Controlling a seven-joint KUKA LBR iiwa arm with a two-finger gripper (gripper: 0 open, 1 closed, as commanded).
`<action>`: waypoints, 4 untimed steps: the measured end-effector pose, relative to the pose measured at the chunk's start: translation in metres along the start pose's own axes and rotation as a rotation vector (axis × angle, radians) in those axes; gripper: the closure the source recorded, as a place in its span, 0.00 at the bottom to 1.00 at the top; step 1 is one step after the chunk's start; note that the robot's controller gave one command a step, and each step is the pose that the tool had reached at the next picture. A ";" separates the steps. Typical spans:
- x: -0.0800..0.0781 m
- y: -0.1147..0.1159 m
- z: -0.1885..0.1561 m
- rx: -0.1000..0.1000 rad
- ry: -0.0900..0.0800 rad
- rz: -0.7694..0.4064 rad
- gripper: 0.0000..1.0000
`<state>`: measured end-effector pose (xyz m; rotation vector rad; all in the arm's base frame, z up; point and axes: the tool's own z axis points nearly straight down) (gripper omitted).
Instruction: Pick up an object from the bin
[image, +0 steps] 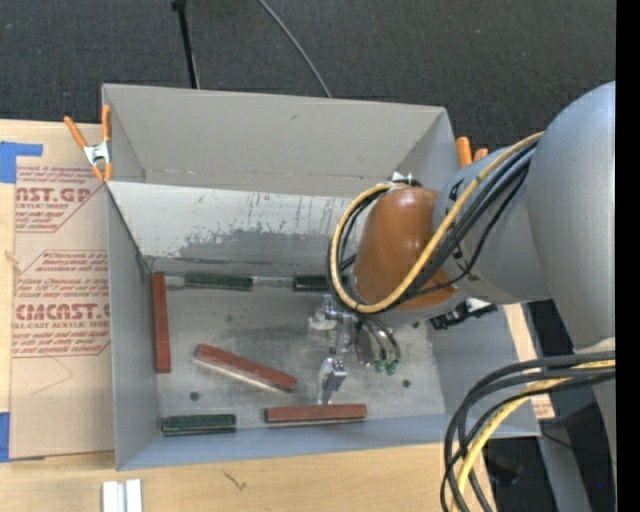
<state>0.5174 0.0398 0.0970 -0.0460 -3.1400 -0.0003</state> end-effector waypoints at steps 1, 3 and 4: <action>0.000 0.042 -0.017 0.000 -0.001 -0.187 0.00; 0.020 0.066 0.021 -0.003 -0.018 0.012 1.00; -0.005 0.043 -0.145 -0.001 -0.009 -0.053 1.00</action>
Offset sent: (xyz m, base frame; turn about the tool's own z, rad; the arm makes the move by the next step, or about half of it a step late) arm -0.0236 0.0661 -0.0270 0.0113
